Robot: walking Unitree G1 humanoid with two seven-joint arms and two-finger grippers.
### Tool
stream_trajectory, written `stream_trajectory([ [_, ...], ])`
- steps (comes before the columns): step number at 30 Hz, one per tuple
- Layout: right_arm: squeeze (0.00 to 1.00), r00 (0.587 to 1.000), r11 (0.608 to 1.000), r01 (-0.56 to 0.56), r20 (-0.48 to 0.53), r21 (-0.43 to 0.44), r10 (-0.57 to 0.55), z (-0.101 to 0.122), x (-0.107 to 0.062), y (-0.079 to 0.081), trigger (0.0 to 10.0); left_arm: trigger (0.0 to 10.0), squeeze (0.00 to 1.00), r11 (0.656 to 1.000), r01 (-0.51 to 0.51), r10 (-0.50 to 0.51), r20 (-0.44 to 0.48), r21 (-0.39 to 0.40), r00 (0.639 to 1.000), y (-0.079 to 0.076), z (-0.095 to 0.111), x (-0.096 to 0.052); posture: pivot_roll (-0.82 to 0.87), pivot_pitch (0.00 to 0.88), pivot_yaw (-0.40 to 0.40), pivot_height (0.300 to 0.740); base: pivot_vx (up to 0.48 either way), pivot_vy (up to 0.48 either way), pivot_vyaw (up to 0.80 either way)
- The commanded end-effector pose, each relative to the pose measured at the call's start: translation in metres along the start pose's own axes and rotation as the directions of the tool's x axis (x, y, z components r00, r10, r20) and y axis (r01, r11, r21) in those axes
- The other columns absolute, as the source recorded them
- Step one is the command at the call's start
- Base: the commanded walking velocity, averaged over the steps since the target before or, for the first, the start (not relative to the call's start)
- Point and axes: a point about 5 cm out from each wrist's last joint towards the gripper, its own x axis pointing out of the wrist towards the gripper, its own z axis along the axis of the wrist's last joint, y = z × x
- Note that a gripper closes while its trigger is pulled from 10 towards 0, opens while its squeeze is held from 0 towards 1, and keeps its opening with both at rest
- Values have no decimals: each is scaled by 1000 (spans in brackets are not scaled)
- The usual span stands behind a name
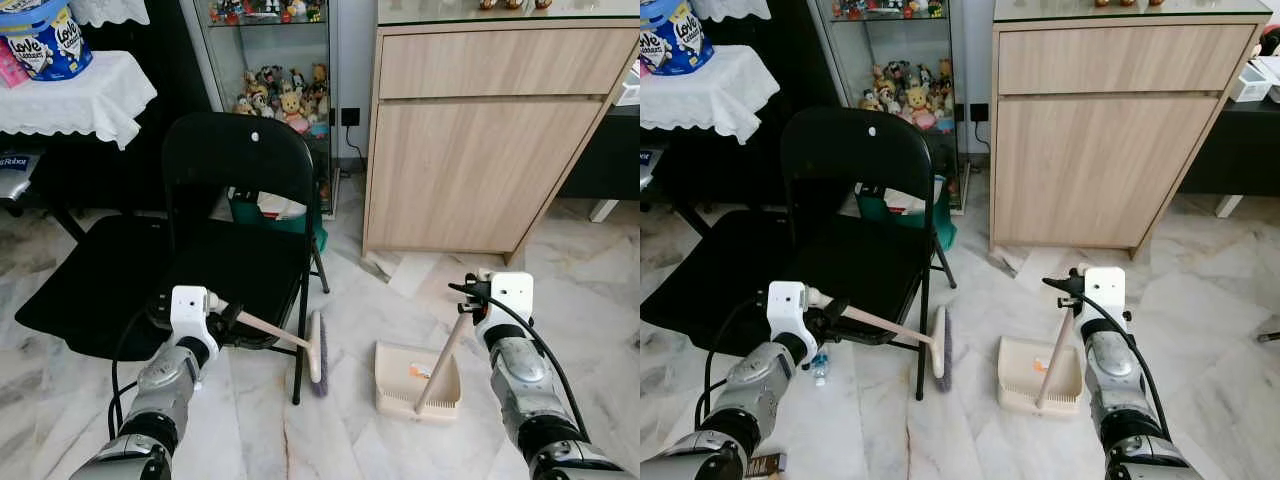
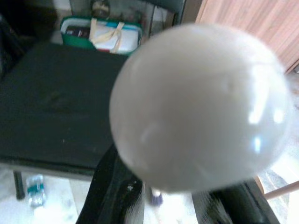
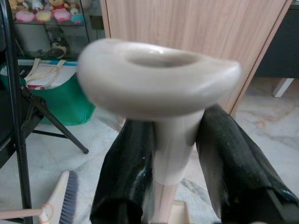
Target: Sweep floor
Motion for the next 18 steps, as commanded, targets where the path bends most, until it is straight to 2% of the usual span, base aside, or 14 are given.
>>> stream_trajectory([
  [1, 0, 999, 1000, 23, -28, 13, -22, -10, -6, 0, 10000, 10000, 0, 999, -16, 15, 51, 32, 999, 13, 9, -7, -6, 94, 79, 740, 0, 0, 0],
  [7, 0, 998, 999, 46, -33, 26, -45, -12, -7, 0, 10000, 10000, 0, 1000, -12, 11, 61, 25, 998, 14, 11, -9, 1, 98, 80, 740, 0, 0, 0],
  [12, 0, 997, 997, 73, -31, 40, -72, -12, -8, 0, 10000, 10000, 0, 999, 35, -37, 69, 31, 997, 2, 14, -5, -1, 99, 81, 740, 0, 0, 0],
  [18, 0, 996, 996, 81, -28, 42, -79, -11, -7, -2, 10000, 10000, 0, 999, 49, -50, 74, 11, 996, 0, 15, -4, -4, 99, 84, 740, 0, 0, 0],
])
